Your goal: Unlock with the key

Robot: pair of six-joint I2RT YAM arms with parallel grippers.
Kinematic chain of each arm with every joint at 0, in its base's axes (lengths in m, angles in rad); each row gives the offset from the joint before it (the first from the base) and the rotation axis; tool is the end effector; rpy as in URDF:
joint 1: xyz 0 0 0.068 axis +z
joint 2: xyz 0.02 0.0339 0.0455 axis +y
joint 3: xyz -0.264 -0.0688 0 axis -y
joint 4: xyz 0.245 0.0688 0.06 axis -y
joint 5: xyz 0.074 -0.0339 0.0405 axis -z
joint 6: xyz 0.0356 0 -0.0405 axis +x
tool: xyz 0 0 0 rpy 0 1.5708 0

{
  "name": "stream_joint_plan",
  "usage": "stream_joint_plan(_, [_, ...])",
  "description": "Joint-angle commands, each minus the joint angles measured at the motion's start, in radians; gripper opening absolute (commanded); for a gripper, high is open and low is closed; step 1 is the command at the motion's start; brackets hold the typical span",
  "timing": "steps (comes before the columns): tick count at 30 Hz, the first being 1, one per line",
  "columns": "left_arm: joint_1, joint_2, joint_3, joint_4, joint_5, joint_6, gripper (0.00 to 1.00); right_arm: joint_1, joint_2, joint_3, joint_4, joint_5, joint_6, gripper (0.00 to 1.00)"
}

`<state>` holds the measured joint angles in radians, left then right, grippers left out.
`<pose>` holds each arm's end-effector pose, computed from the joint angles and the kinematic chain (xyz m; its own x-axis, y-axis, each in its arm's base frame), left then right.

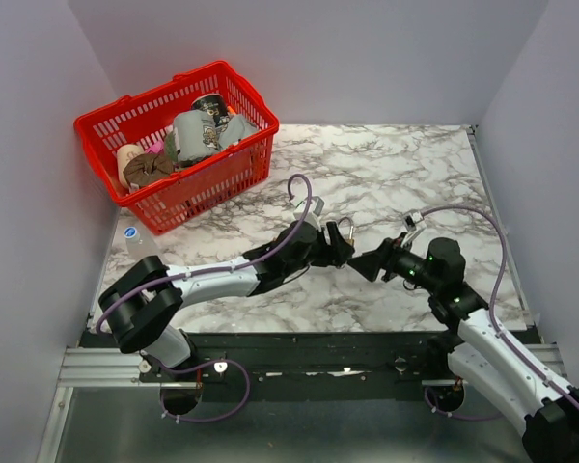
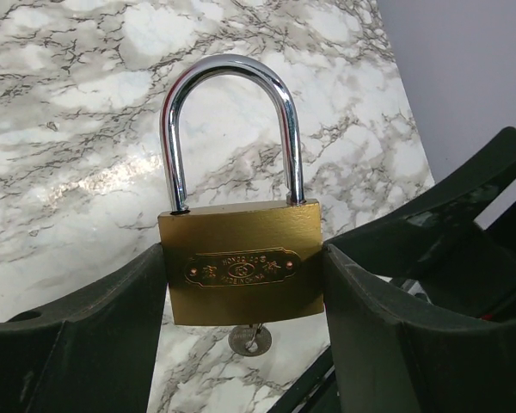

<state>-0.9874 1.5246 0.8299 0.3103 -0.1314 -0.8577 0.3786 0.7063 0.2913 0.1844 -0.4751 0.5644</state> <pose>0.1888 -0.2777 0.2255 -0.7103 -0.2850 -0.6436 0.3413 0.6603 -0.6690 0.1523 0.0781 0.2168 -0.5766 0.2826 -0.7666 -0.5137 0.6042 0.6091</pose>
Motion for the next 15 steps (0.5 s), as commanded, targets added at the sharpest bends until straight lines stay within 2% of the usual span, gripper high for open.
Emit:
stream_joint_plan(1, [0.024,-0.035,-0.066,0.116,0.125,0.094,0.00,-0.001,-0.048,0.143,-0.135,0.078,-0.096,0.76])
stream_joint_plan(6, [0.087,-0.087,-0.161,0.245,0.412,0.141,0.00,-0.003,-0.021,0.253,-0.215,0.035,-0.219,0.76])
stream_joint_plan(7, [0.095,-0.093,-0.166,0.246,0.500,0.149,0.00,-0.003,-0.005,0.262,-0.215,0.000,-0.241,0.76])
stream_joint_plan(11, [0.134,-0.151,-0.187,0.243,0.678,0.152,0.00,-0.003,0.044,0.307,-0.204,-0.123,-0.322,0.76])
stream_joint_plan(15, [0.173,-0.205,-0.177,0.182,0.794,0.158,0.00,-0.003,0.090,0.307,-0.132,-0.290,-0.357,0.76])
